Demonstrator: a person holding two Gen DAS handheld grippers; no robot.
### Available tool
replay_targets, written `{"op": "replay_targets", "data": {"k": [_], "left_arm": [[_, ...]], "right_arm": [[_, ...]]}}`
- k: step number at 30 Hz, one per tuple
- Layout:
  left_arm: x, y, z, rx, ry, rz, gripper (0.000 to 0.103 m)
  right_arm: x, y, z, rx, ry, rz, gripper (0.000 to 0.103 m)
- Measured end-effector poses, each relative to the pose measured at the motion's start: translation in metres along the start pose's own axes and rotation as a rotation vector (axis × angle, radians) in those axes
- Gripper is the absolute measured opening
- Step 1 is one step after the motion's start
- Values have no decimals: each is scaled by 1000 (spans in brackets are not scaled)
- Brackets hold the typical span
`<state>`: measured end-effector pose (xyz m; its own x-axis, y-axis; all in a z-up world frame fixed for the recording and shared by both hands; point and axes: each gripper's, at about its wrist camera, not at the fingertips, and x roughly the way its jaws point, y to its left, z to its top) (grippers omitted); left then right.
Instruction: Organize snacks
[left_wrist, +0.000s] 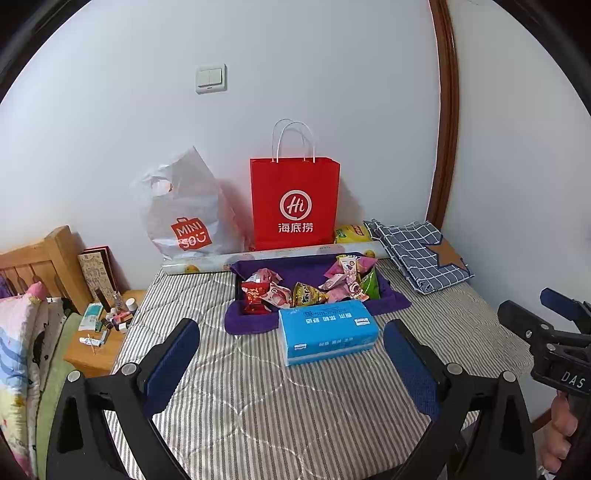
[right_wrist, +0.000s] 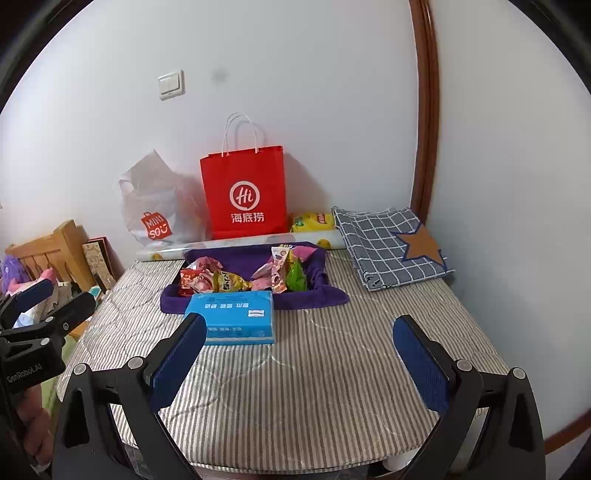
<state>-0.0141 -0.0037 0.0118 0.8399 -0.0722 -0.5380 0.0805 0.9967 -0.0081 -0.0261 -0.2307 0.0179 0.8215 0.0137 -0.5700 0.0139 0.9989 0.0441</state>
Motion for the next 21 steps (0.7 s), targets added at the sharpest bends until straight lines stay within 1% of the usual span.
{"op": "replay_targets", "data": {"k": [21], "left_arm": [[-6,-11,-2,18,-3,9,101]], "right_arm": [[-9,-2,-2,10,-11,-9,100]]}}
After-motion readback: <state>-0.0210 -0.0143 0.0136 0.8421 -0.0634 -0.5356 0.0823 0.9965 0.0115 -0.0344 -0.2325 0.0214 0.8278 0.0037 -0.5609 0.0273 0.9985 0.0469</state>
